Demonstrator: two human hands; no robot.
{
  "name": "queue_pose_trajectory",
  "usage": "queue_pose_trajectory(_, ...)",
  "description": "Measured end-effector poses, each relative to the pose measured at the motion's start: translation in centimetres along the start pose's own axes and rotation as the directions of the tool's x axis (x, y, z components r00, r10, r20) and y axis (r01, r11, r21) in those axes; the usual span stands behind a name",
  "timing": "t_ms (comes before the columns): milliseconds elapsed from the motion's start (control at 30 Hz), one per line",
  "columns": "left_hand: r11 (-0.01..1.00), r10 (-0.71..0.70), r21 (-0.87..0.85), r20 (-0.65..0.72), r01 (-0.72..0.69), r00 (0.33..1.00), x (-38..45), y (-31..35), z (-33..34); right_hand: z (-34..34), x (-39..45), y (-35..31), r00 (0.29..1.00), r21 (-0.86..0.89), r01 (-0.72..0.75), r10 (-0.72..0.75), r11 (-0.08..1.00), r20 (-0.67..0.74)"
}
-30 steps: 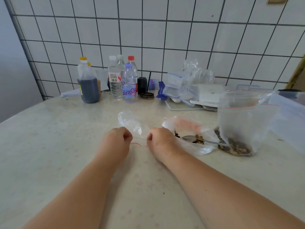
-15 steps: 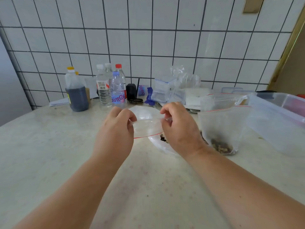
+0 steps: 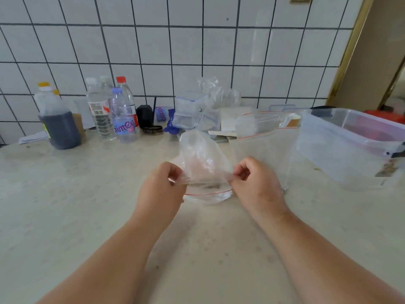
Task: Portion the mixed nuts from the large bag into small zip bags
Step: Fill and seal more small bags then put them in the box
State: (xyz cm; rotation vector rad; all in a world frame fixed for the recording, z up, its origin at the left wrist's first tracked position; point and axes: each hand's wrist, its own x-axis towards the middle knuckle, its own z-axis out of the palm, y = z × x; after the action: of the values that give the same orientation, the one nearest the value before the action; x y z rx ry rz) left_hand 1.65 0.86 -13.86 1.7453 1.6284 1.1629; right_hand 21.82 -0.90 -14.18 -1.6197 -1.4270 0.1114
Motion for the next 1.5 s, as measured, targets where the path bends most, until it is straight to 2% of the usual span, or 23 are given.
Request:
queue_pose_trajectory(67,0.999,0.002,0.051,-0.009,-0.002,1.0,0.3,-0.9,0.0,0.1,0.1,0.7,0.999,-0.003,-0.033,0.033,0.999,0.0)
queue_pose_trajectory(167,1.0,-0.011,0.019,-0.042,0.012,0.999,0.9,-1.6,-0.2,0.0,0.1,1.0,0.998,-0.052,-0.061,0.062,0.997,0.021)
queue_pose_trajectory(233,0.996,-0.009,-0.092,-0.02,0.007,1.0,1.0,-1.6,-0.3,0.1,0.2,0.9,0.998,-0.065,-0.046,0.049,0.997,0.048)
queue_pose_trajectory(300,0.968,-0.013,-0.251,0.072,0.031,0.997,1.1,-1.6,-0.2,0.1,0.1,0.9,0.997,-0.056,-0.024,0.028,0.998,0.071)
queue_pose_trajectory(367,0.89,-0.038,-0.439,0.192,0.12,0.981,1.0,-1.3,-0.2,0.0,0.1,0.9,0.996,-0.037,-0.036,0.039,0.999,0.082)
queue_pose_trajectory(433,0.739,-0.046,-0.63,0.304,0.237,0.952,1.0,-0.9,-0.3,-0.2,0.2,1.0,0.994,0.0,-0.076,0.075,0.997,0.082)
queue_pose_trajectory(533,0.522,-0.002,-0.759,0.454,0.388,0.891,0.7,-0.6,-0.6,-0.5,0.3,0.8,0.982,0.151,-0.175,0.16,0.973,0.105)
queue_pose_trajectory(633,0.4,0.015,-0.767,0.553,0.502,0.833,0.6,-0.4,-0.7,-0.9,0.3,0.1,0.93,0.405,-0.35,0.264,0.845,0.254)
queue_pose_trajectory(733,0.307,-0.002,-0.742,0.626,0.596,0.78,0.7,-0.4,-0.9,-1.6,0.4,-0.2,0.835,0.638,-0.537,0.238,0.552,0.497)
queue_pose_trajectory(800,0.267,0.01,-0.73,0.655,0.63,0.755,0.9,-0.3,-1.0,-2.1,0.6,-0.1,0.758,0.677,-0.64,0.154,0.363,0.634)
queue_pose_trajectory(833,0.239,0.021,-0.728,0.665,0.642,0.746,0.9,-0.4,-1.1,-2.2,0.7,0.0,0.727,0.673,-0.673,0.11,0.307,0.677)
queue_pose_trajectory(933,0.177,0.034,-0.715,0.691,0.676,0.722,1.0,-0.5,-1.2,-2.6,0.7,0.3,0.661,0.645,-0.737,0.01,0.203,0.751)
queue_pose_trajectory(1033,0.136,0.044,-0.703,0.708,0.698,0.704,0.9,-0.5,-1.2,-2.6,0.6,0.2,0.632,0.631,-0.76,-0.053,0.157,0.773)
queue_pose_trajectory(1067,0.144,0.059,-0.71,0.702,0.689,0.71,0.8,-0.5,-1.2,-2.6,0.5,0.2,0.637,0.636,-0.75,-0.061,0.18,0.768)
queue_pose_trajectory(1133,0.243,0.085,-0.739,0.661,0.628,0.745,0.7,-0.4,-1.2,-2.2,0.4,0.1,0.691,0.665,-0.667,-0.053,0.335,0.72)
queue_pose_trajectory(1200,0.433,0.084,-0.736,0.608,0.521,0.789,0.5,-0.4,-1.0,-1.8,0.1,-0.2,0.769,0.658,-0.534,-0.019,0.531,0.639)
queue_pose_trajectory(1267,0.612,0.003,-0.68,0.512,0.404,0.859,0.2,-0.3,-0.4,-1.4,-0.2,-0.3,0.835,0.621,-0.408,0.0,0.669,0.55)
queue_pose_trajectory(1333,0.723,-0.109,-0.607,0.372,0.331,0.922,0.0,-0.4,0.3,-1.0,-0.4,-0.2,0.86,0.617,-0.371,0.006,0.694,0.51)
queue_pose_trajectory(1400,0.801,-0.144,-0.537,0.254,0.264,0.956,-0.1,-0.4,0.6,-0.8,-0.4,0.0,0.844,0.649,-0.411,-0.002,0.64,0.536)
queue_pose_trajectory(1467,0.811,-0.169,-0.53,0.193,0.248,0.966,-0.1,-0.4,0.6,-0.7,-0.3,0.1,0.815,0.655,-0.452,-0.019,0.605,0.579)
queue_pose_trajectory(1500,0.798,-0.182,-0.545,0.185,0.255,0.966,-0.1,-0.4,0.5,-0.6,-0.3,0.1,0.807,0.637,-0.447,-0.024,0.628,0.59)
